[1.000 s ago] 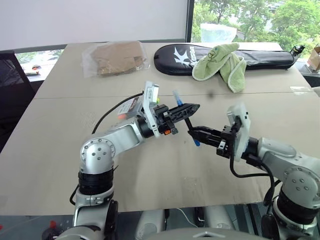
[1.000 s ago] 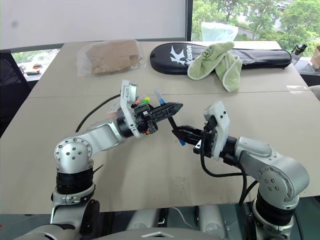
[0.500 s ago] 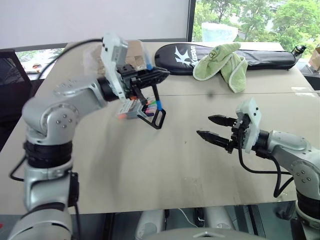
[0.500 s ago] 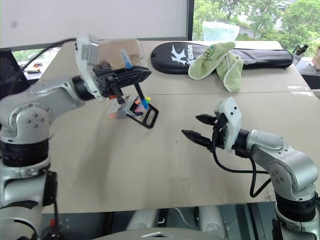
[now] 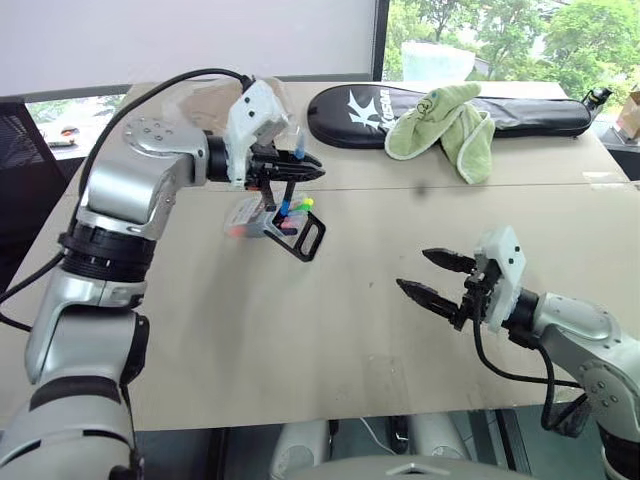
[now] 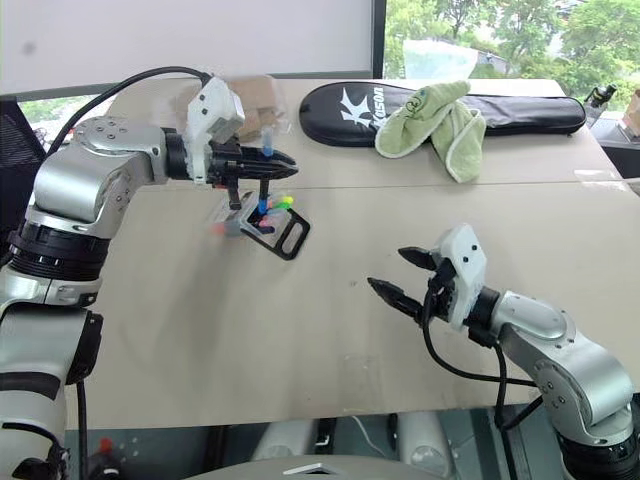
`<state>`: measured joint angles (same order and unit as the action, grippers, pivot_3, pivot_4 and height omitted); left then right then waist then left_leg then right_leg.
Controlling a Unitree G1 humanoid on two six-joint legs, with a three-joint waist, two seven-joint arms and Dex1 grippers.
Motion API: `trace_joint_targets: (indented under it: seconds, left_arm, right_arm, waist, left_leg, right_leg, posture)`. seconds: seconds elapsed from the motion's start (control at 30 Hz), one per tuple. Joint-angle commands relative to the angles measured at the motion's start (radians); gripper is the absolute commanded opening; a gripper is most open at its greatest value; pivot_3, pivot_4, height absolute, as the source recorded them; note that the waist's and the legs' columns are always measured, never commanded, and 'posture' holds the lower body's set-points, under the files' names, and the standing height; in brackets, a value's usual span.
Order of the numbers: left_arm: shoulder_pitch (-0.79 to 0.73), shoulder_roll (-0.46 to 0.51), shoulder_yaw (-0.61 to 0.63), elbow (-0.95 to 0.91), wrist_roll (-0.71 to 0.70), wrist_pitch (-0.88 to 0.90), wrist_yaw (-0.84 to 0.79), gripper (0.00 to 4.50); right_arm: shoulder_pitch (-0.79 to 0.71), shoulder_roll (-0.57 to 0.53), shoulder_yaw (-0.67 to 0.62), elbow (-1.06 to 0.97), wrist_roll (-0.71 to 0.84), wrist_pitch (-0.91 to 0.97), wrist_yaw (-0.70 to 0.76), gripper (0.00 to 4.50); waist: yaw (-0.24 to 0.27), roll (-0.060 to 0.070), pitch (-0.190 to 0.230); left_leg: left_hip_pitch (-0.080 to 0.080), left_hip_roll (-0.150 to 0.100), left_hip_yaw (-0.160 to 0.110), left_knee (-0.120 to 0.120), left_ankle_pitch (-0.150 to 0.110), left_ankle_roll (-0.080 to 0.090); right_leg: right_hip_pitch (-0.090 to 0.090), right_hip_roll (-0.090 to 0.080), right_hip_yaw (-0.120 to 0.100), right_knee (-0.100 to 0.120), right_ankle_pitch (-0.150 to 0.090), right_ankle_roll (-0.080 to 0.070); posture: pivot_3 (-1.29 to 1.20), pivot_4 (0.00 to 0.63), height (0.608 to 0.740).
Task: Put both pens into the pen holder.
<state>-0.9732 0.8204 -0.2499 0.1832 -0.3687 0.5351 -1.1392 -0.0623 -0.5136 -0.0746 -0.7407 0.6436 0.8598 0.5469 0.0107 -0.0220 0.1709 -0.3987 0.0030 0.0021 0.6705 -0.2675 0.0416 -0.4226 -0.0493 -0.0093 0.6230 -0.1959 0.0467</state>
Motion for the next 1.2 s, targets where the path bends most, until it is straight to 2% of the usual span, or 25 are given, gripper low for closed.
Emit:
trace_joint_targets:
  seconds: [0.03,0.17,0.2,0.27,0.3,0.37,0.43,0.53,0.63,0.67,0.77,0.87,0.9,1.0,1.07,1.2]
  left_arm:
    - [-0.013,-0.01,-0.039,0.021,0.101,-0.099,-0.043,0.01]
    - [-0.005,-0.011,-0.082,0.047,0.194,-0.217,-0.103,0.01]
    - [-0.003,-0.01,-0.083,0.051,0.207,-0.24,-0.117,1.06]
    - [-0.005,-0.013,-0.073,0.062,0.229,-0.269,-0.123,1.82]
    - [-0.006,-0.017,-0.059,0.066,0.23,-0.273,-0.117,2.38]
    - [-0.012,-0.047,0.016,0.049,0.159,-0.169,-0.085,3.43]
    - [-0.002,-0.072,0.137,-0.01,0.01,-0.01,-0.072,4.32]
    - [0.049,-0.106,0.27,-0.121,-0.137,0.16,-0.005,4.32]
    - [0.175,-0.201,0.425,-0.346,-0.308,0.318,0.181,4.32]
    - [0.219,-0.242,0.469,-0.414,-0.351,0.359,0.259,4.38]
    - [0.463,-0.328,0.531,-0.669,-0.409,0.392,0.422,4.38]
    - [0.744,-0.368,0.56,-0.845,-0.359,0.328,0.512,4.44]
    - [0.843,-0.364,0.551,-0.884,-0.296,0.277,0.53,4.44]
    - [1.116,-0.357,0.529,-0.941,-0.213,0.148,0.497,4.44]
    - [1.215,-0.374,0.524,-0.936,-0.185,0.077,0.5,4.44]
    - [1.294,-0.394,0.5,-0.907,-0.131,-0.023,0.514,4.44]
  right_arm:
    - [0.0,0.004,0.005,-0.034,-0.002,-0.041,-0.019,3.89]
    - [-0.004,0.002,0.022,-0.017,-0.011,-0.057,-0.021,3.89]
    - [-0.004,0.002,0.025,-0.013,-0.011,-0.061,-0.022,3.89]
    - [-0.008,-0.003,0.031,-0.002,-0.015,-0.066,-0.02,3.89]
    - [-0.01,-0.007,0.035,0.003,-0.02,-0.069,-0.019,3.89]
    - [-0.01,-0.011,0.034,0.01,-0.021,-0.071,-0.018,3.89]
    - [-0.01,-0.025,0.034,0.013,-0.04,-0.075,-0.023,3.89]
    - [0.0,-0.031,0.021,0.018,-0.065,-0.09,-0.04,3.89]
    - [0.022,-0.049,0.002,0.037,-0.12,-0.129,-0.054,3.89]
    - [0.037,-0.054,-0.011,0.04,-0.128,-0.138,-0.055,4.3]
    - [0.122,-0.085,-0.088,0.017,-0.11,-0.156,-0.022,4.47]
    - [0.186,-0.112,-0.157,0.026,-0.169,-0.209,-0.033,4.49]
    - [0.21,-0.123,-0.182,0.029,-0.171,-0.221,-0.021,4.49]
    - [0.281,-0.138,-0.257,0.047,-0.163,-0.265,0.026,4.49]
    - [0.317,-0.143,-0.281,0.058,-0.173,-0.296,0.044,4.49]
    - [0.347,-0.117,-0.277,0.085,-0.203,-0.374,0.049,4.49]
  waist:
    - [0.0,0.0,0.0]
    - [0.001,0.0,0.0]
    - [0.001,0.0,0.0]
    - [0.001,0.0,0.0]
    - [0.001,0.0,0.0]
    - [0.001,0.0,0.0]
    - [0.001,-0.001,0.001]
    - [-0.003,-0.001,0.001]
    - [-0.007,-0.001,0.0]
    - [-0.007,-0.001,0.0]
    - [-0.006,0.0,0.0]
    - [-0.011,-0.001,0.0]
    - [-0.013,-0.001,0.0]
    - [-0.008,-0.001,0.0]
    - [0.001,-0.001,0.0]
    - [0.009,-0.001,-0.001]
  left_leg:
    - [0.0,0.0,0.0,0.0,0.0,0.0]
    - [0.0,0.0,0.0,0.0,0.0,0.0]
    - [0.0,0.0,0.0,0.0,0.0,0.0]
    - [0.0,0.0,0.0,0.0,0.0,0.0]
    - [0.0,0.0,0.0,0.001,0.0,0.0]
    - [0.0,0.0,0.0,0.001,0.0,0.0]
    - [-0.001,0.001,0.0,0.002,0.0,0.0]
    - [-0.001,0.001,0.0,0.002,0.0,0.0]
    - [0.0,0.001,0.0,0.002,0.0,0.0]
    - [0.0,0.001,-0.001,0.002,0.0,0.0]
    - [0.0,0.001,-0.001,0.002,0.0,0.0]
    - [0.0,0.001,-0.001,0.002,0.0,-0.001]
    - [0.001,0.001,-0.001,0.002,0.0,-0.001]
    - [0.003,0.001,-0.001,0.001,0.0,0.0]
    - [0.006,0.001,-0.001,0.001,0.0,0.0]
    - [0.01,0.001,-0.001,0.003,-0.001,-0.002]
  right_leg:
    - [0.0,0.0,0.0,0.0,0.0,0.0]
    - [0.0,0.0,0.0,0.001,0.0,0.0]
    - [0.0,0.0,0.0,0.001,0.001,-0.001]
    - [0.0,0.0,0.0,0.001,0.001,-0.001]
    - [0.0,0.0,0.0,0.001,0.001,-0.001]
    - [0.0,0.0,0.0,0.001,0.001,-0.001]
    - [0.0,0.0,0.0,0.001,0.001,0.0]
    - [0.0,0.0,0.0,0.002,0.0,0.0]
    - [0.0,-0.001,0.001,0.003,0.0,0.001]
    - [0.0,-0.002,0.0,0.003,0.0,0.001]
    - [0.0,-0.003,0.0,0.003,0.0,0.001]
    - [0.0,-0.003,0.002,0.003,0.0,0.001]
    - [0.0,-0.004,0.003,0.003,0.0,0.001]
    - [0.002,-0.003,0.005,0.003,-0.002,-0.003]
    - [0.004,-0.003,0.004,0.003,-0.003,-0.004]
    - [0.009,-0.006,0.001,0.002,-0.004,-0.001]
  posture:
    - [0.0,0.15,0.74]
    - [0.0,0.15,0.74]
    - [0.0,0.15,0.74]
    - [0.0,0.15,0.74]
    - [0.0,0.15,0.74]
    - [0.0,0.15,0.74]
    - [0.0,0.15,0.74]
    - [0.0,0.15,0.74]
    - [0.0,0.15,0.74]
    - [0.0,0.15,0.74]
    - [0.0,0.15,0.74]
    - [0.0,0.15,0.74]
    - [0.0,0.15,0.74]
    - [0.0,0.15,0.74]
    - [0.0,0.15,0.74]
    - [0.0,0.15,0.74]
